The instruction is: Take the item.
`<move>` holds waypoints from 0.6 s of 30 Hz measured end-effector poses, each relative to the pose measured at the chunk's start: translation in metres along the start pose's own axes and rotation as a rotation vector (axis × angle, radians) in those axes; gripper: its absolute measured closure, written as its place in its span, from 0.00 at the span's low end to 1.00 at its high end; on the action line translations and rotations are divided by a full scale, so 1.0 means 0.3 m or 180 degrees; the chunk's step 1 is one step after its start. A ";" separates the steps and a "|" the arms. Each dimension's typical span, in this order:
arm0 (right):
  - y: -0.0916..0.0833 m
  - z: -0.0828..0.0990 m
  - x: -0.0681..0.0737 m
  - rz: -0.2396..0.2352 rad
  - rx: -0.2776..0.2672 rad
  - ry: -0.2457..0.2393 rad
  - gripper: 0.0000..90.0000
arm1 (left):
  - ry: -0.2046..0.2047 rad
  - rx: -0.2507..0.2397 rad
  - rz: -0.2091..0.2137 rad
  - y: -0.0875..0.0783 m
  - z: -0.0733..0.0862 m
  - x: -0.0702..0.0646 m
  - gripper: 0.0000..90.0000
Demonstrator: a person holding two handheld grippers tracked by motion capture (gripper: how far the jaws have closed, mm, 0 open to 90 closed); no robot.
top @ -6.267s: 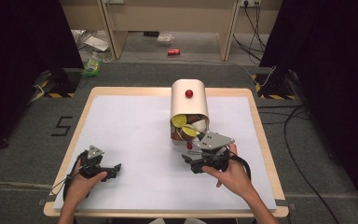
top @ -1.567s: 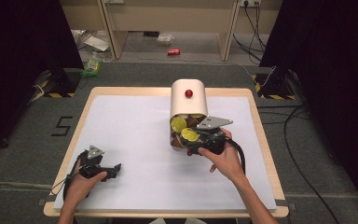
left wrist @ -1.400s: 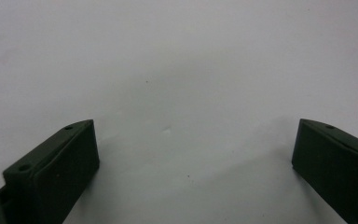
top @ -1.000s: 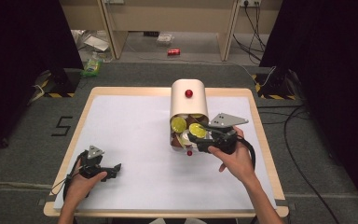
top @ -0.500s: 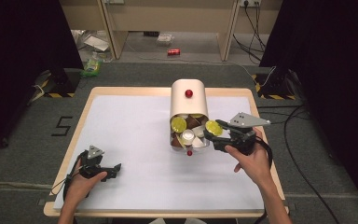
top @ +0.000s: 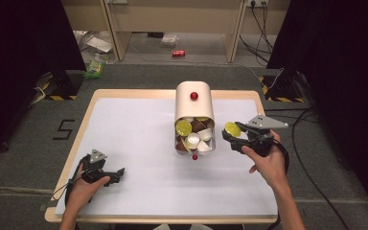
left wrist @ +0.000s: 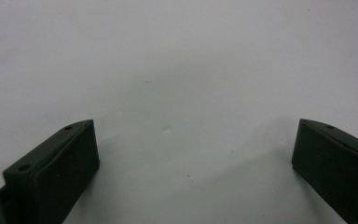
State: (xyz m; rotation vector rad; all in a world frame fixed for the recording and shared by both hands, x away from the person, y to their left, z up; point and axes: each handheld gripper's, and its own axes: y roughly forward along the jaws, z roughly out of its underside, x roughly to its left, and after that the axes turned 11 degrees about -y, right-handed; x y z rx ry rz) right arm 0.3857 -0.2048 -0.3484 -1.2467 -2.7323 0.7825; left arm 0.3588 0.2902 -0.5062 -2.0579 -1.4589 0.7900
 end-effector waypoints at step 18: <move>0.060 0.082 -0.069 0.0193 0.0150 0.0114 0.45 | 0.0001 -0.0003 -0.0001 0.000 0.000 0.000 0.00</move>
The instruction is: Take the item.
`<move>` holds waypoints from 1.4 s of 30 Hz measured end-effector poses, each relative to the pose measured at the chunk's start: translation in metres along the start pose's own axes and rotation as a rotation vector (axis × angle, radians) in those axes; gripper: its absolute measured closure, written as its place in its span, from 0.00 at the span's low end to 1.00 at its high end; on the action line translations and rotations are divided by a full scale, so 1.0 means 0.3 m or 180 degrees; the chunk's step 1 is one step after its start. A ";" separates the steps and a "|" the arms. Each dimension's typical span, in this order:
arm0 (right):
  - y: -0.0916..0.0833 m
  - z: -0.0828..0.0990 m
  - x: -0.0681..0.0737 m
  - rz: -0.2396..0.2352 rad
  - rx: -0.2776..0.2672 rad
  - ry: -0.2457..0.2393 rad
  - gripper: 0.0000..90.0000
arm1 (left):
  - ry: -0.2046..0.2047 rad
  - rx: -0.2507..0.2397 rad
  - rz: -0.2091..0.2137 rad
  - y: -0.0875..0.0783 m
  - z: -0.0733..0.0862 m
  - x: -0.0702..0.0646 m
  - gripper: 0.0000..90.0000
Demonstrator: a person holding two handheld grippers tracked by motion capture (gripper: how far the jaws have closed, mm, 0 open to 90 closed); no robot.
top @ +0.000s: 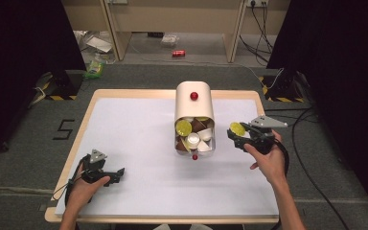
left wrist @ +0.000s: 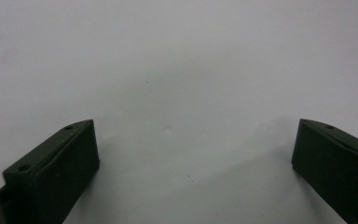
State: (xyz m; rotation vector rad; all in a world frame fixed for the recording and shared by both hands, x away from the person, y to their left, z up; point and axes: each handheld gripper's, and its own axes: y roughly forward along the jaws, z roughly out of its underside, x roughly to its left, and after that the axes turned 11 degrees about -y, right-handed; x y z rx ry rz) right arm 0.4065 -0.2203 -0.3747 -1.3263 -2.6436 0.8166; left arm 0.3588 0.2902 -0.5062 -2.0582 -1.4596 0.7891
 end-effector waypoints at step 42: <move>0.235 0.215 -0.041 0.0033 0.0605 0.0111 0.45 | -0.0001 0.0002 0.0000 0.000 0.000 0.000 0.00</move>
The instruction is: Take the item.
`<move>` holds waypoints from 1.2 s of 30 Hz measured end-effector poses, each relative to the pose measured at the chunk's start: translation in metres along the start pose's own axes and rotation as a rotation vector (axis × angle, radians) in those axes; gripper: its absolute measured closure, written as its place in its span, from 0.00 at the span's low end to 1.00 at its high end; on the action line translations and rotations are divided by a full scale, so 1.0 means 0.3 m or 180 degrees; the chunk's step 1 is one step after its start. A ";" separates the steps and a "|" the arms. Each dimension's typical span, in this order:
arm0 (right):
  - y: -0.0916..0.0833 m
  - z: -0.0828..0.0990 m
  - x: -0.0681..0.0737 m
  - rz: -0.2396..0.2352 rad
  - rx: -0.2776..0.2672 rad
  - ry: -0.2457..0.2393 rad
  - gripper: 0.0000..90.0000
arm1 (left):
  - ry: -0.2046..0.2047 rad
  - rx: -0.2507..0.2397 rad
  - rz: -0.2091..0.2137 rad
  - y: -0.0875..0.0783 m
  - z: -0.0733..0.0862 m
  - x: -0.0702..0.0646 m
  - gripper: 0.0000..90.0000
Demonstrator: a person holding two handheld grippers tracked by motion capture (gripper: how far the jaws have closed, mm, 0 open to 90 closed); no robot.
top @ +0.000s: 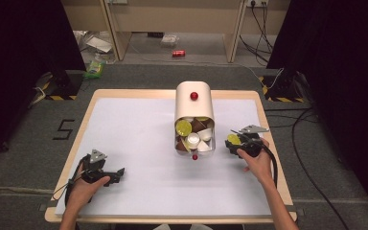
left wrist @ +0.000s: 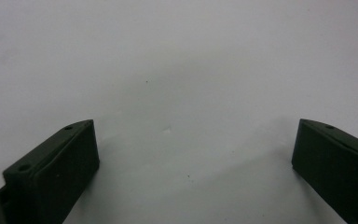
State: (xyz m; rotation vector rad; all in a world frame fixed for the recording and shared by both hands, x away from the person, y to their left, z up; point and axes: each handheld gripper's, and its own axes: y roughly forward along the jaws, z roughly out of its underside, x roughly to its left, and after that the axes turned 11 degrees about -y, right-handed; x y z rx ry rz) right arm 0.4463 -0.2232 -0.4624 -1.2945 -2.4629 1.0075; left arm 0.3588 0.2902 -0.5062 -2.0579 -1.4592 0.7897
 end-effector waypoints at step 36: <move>0.061 0.015 0.031 -0.0087 0.0197 -0.0095 0.34 | 0.0000 0.0001 0.0000 0.000 0.000 0.000 0.00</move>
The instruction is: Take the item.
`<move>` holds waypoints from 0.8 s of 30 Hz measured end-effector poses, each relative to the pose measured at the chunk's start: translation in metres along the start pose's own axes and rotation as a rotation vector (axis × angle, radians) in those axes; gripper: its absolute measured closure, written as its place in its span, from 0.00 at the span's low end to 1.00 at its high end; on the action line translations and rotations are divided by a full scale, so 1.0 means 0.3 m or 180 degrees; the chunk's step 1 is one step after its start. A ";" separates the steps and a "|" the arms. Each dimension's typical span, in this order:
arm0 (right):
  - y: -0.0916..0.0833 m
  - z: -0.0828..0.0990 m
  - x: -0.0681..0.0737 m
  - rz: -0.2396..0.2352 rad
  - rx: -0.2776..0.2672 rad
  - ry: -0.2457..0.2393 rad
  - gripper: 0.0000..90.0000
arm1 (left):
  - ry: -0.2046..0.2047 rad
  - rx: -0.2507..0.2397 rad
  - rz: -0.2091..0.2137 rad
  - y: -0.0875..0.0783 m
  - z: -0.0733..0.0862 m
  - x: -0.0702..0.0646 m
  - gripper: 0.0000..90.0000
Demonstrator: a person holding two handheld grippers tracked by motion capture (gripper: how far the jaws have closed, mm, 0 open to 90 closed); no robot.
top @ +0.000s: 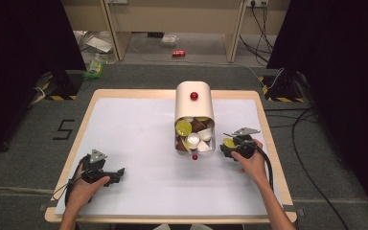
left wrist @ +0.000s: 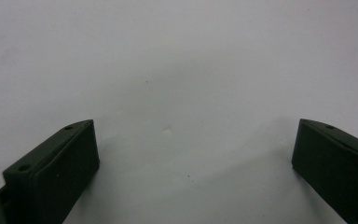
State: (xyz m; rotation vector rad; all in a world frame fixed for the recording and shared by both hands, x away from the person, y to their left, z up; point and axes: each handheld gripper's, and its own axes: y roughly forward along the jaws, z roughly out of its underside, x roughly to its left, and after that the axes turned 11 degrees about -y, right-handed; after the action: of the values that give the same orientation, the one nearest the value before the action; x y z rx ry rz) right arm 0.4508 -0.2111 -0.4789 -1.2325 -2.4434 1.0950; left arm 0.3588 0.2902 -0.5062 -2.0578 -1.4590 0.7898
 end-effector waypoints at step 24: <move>-0.119 -0.009 -0.007 0.0012 -0.0257 0.0136 0.22 | -0.0001 0.0001 0.0003 0.000 0.000 0.001 0.00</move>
State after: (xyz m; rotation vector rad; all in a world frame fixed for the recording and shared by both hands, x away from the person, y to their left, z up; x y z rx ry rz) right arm 0.4314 -0.2247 -0.4520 -1.2706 -2.4766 0.9696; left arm 0.3588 0.2904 -0.5062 -2.0584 -1.4581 0.7908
